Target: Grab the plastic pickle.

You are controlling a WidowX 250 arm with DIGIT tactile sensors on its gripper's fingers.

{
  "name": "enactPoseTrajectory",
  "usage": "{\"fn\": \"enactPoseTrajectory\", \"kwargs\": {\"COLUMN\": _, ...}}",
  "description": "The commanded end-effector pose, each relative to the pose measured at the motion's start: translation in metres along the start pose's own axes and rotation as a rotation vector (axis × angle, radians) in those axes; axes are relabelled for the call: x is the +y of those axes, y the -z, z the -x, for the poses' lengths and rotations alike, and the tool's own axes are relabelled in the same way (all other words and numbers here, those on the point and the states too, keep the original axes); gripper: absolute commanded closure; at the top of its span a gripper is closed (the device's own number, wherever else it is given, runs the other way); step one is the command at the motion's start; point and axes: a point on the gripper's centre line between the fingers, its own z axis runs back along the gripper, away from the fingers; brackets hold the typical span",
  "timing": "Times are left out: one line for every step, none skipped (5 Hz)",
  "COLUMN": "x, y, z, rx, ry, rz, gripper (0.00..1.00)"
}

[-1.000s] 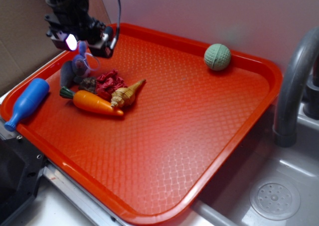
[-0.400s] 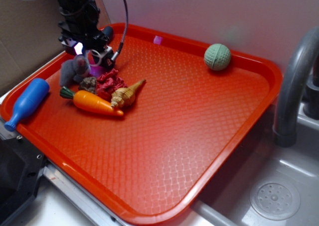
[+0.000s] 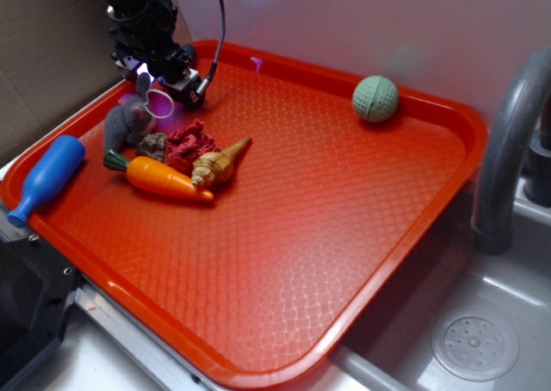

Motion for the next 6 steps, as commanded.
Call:
{"fn": "enactPoseTrajectory", "kwargs": {"x": 0.004, "y": -0.021, "z": -0.027, "rx": -0.071, "ry": 0.001, "rz": -0.042, "gripper": 0.00}}
{"fn": "enactPoseTrajectory", "kwargs": {"x": 0.016, "y": -0.024, "z": -0.040, "rx": -0.081, "ry": -0.036, "rz": -0.043, "gripper": 0.00}}
{"fn": "enactPoseTrajectory", "kwargs": {"x": 0.018, "y": -0.024, "z": -0.046, "rx": -0.081, "ry": -0.058, "rz": -0.040, "gripper": 0.00}}
{"fn": "enactPoseTrajectory", "kwargs": {"x": 0.011, "y": -0.020, "z": -0.048, "rx": -0.059, "ry": -0.080, "rz": -0.047, "gripper": 0.00}}
{"fn": "enactPoseTrajectory", "kwargs": {"x": 0.007, "y": -0.013, "z": -0.047, "rx": -0.049, "ry": -0.075, "rz": -0.065, "gripper": 0.00}}
{"fn": "enactPoseTrajectory", "kwargs": {"x": 0.002, "y": 0.002, "z": -0.042, "rx": -0.032, "ry": -0.064, "rz": -0.072, "gripper": 0.00}}
